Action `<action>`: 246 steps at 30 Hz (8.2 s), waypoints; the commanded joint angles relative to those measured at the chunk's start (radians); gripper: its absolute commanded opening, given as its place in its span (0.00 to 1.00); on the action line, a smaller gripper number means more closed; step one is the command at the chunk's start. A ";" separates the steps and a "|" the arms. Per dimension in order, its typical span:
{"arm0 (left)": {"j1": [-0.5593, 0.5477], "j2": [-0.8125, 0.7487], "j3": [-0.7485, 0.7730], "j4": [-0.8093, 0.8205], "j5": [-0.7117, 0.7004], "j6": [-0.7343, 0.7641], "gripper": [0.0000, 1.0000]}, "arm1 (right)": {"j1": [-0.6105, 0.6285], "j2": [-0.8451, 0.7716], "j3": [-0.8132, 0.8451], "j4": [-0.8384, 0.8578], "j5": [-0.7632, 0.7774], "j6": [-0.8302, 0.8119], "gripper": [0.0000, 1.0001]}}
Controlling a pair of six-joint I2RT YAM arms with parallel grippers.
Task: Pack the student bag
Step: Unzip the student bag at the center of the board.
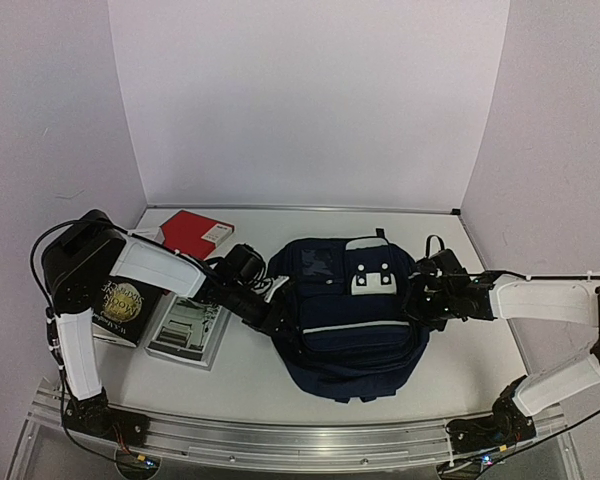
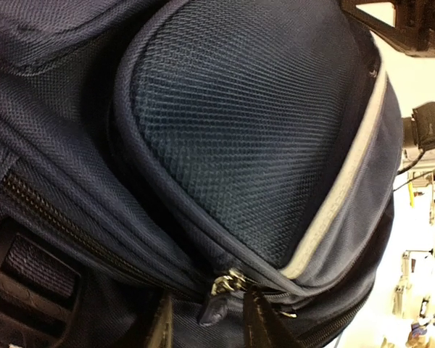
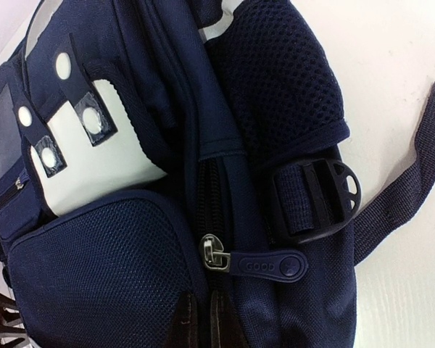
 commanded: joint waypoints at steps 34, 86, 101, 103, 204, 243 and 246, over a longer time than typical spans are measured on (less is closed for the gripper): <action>-0.272 -0.054 0.264 -0.361 -0.062 0.092 0.00 | 0.020 -0.062 -0.005 0.103 0.355 0.255 0.00; -0.042 -0.095 0.118 -0.185 -0.334 -0.485 0.64 | 0.700 0.207 0.293 -0.112 0.158 0.074 0.38; -0.042 -0.058 0.051 -0.145 -0.316 -0.534 0.55 | 0.694 0.286 0.310 -0.192 0.240 0.113 0.32; -0.042 -0.041 0.052 -0.153 -0.328 -0.530 0.55 | 0.686 0.287 0.306 -0.197 0.246 0.113 0.31; 0.172 -0.124 0.021 -0.051 -0.296 -0.510 0.00 | 0.477 0.142 0.121 -0.035 0.184 0.085 0.00; 0.064 -0.056 0.071 -0.117 -0.378 -0.557 0.35 | 0.420 0.214 0.198 0.028 0.171 -0.042 0.00; 0.075 -0.076 0.074 -0.146 -0.410 -0.531 0.14 | 0.400 0.198 0.165 0.027 0.155 -0.028 0.00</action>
